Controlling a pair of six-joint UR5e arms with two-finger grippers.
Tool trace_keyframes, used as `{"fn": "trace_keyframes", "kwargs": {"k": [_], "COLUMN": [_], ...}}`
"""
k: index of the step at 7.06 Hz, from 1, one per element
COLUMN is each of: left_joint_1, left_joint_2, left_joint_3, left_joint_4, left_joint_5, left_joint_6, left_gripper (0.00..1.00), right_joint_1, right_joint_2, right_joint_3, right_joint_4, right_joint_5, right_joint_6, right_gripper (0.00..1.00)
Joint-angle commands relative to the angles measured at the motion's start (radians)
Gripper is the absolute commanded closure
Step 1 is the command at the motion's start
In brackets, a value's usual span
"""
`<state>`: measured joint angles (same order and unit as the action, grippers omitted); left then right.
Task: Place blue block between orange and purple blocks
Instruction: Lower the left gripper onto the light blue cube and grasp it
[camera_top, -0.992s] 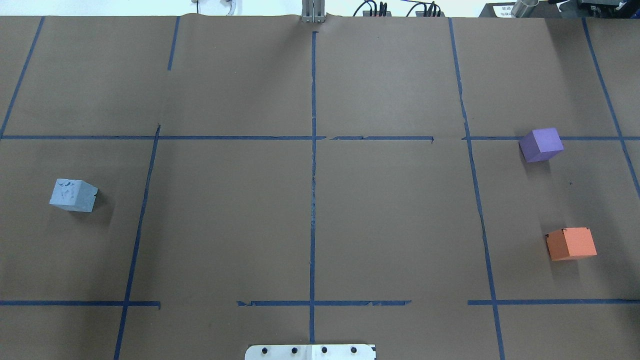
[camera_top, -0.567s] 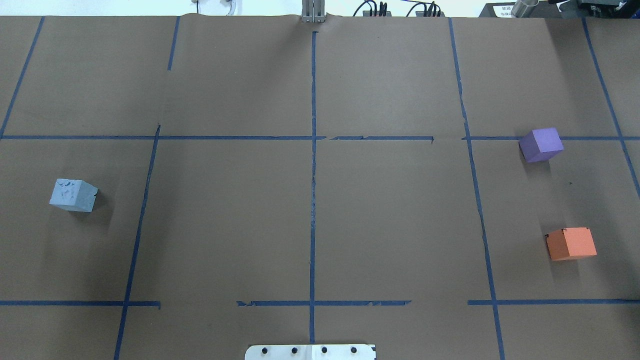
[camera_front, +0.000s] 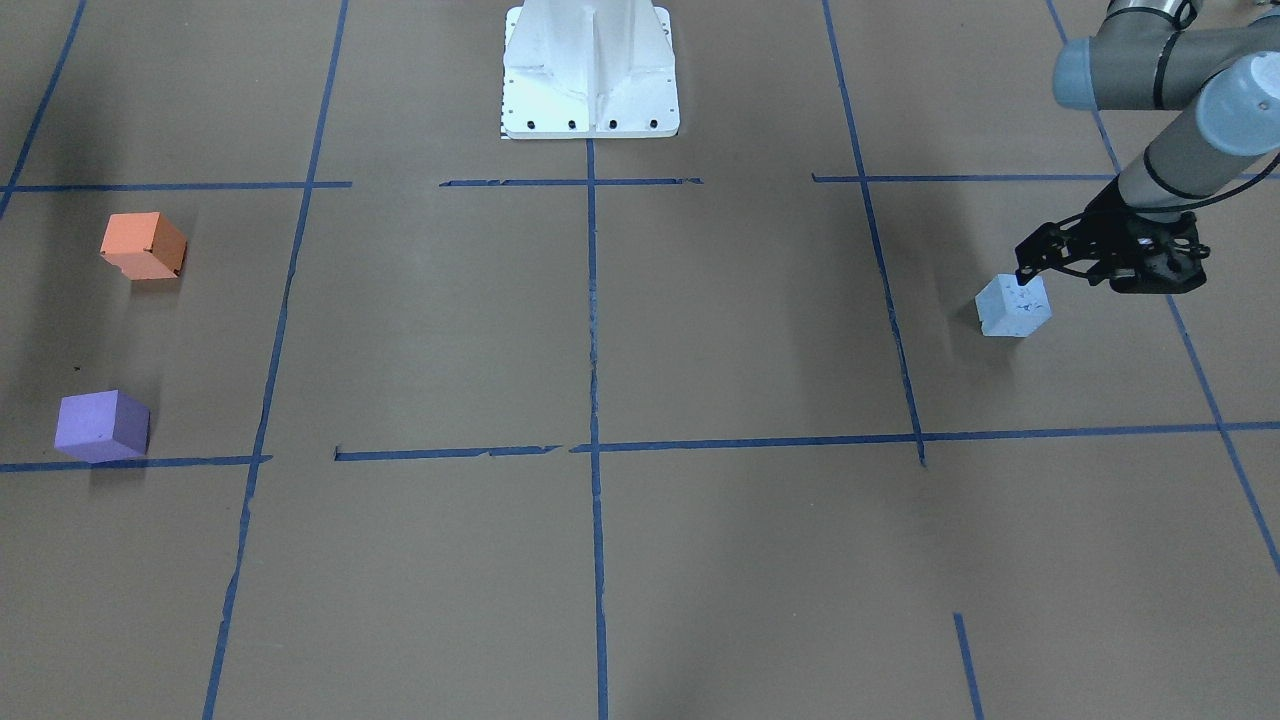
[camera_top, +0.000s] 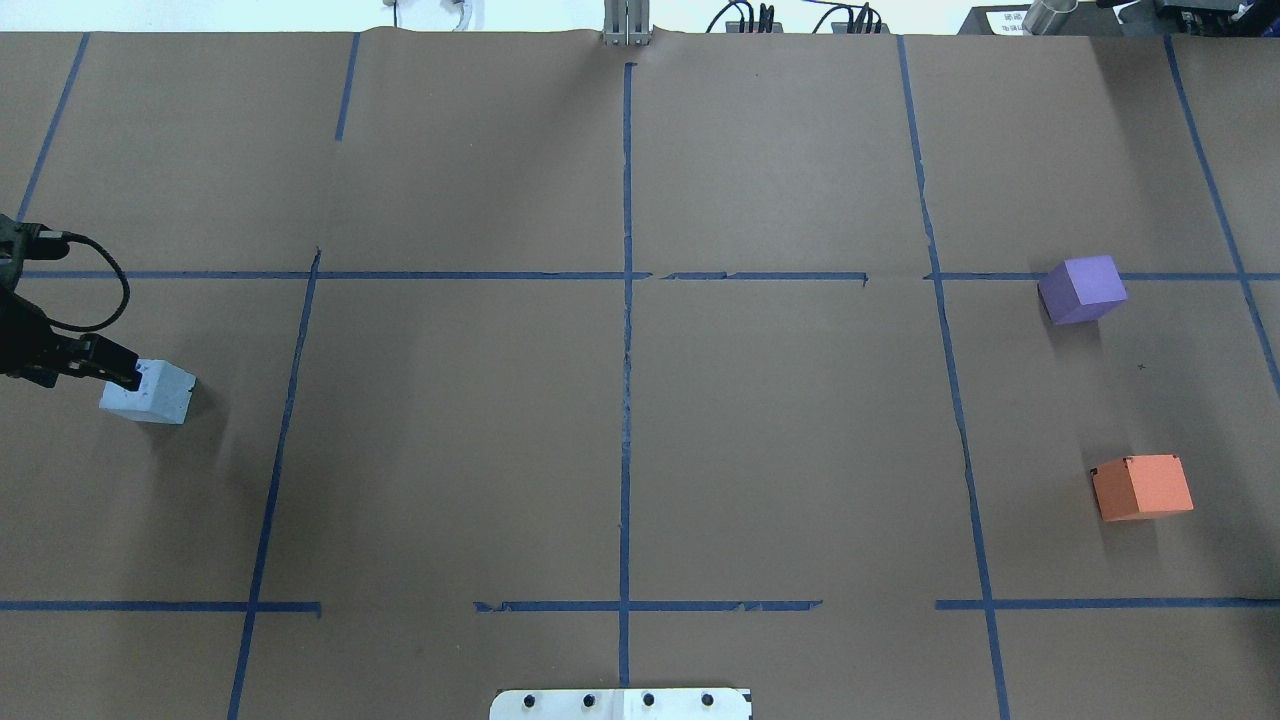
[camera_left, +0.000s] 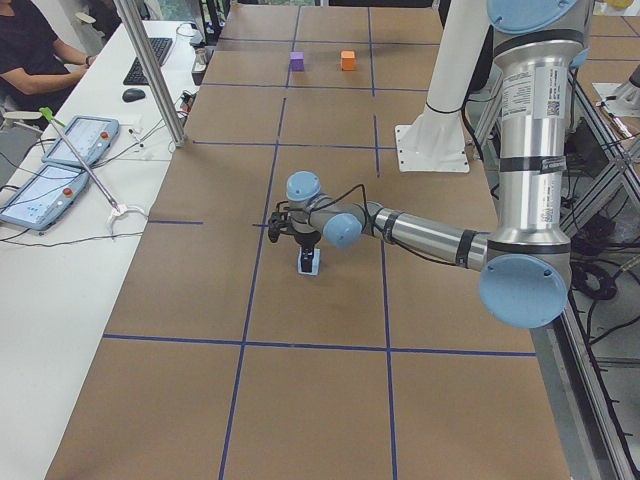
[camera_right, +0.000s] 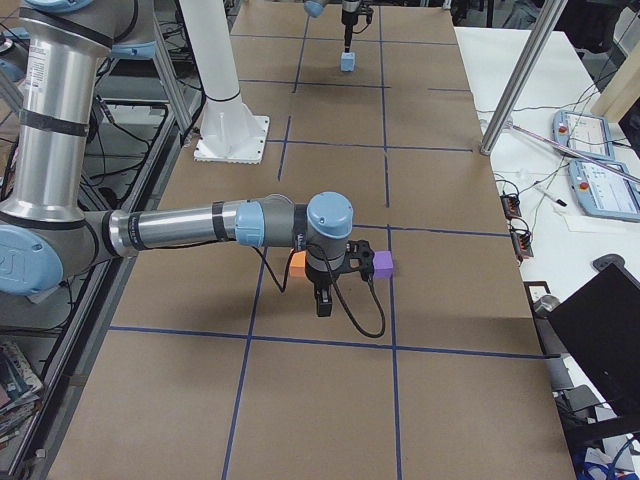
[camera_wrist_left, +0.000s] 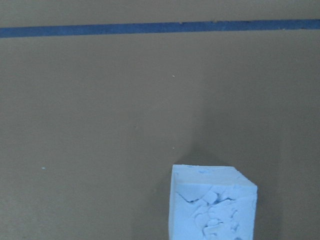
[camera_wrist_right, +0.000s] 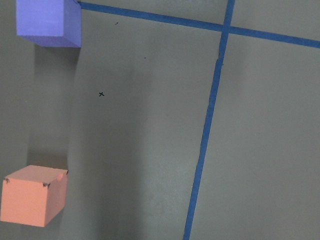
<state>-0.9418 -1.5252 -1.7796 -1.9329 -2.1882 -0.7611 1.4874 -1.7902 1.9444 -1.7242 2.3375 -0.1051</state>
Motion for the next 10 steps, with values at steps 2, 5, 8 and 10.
{"fn": "trace_keyframes", "kwargs": {"k": [2,5,8,10], "left_joint_1": [0.049,0.083,0.101,0.229], "left_joint_2": [-0.039,-0.065,-0.233,-0.451], "left_joint_3": [0.080,0.083,0.000,0.003], "left_joint_4": [-0.052,-0.049,-0.028,0.123], "left_joint_5": [0.008,0.013,0.022,0.057], "left_joint_6": [-0.014,-0.012,-0.189,-0.299], "left_gripper": [0.00,0.50,0.90,0.90], "right_joint_1": [-0.001,-0.001,-0.001,-0.003], "right_joint_2": [0.002,0.000,0.002,0.002], "right_joint_3": [0.001,0.004,0.004,0.002], "right_joint_4": [0.000,0.002,0.000,0.000], "right_joint_5": [0.002,0.002,0.002,0.013], "right_joint_6": [-0.001,-0.004,-0.001,-0.001], "right_gripper": [0.00,0.00,0.00,0.00]}}
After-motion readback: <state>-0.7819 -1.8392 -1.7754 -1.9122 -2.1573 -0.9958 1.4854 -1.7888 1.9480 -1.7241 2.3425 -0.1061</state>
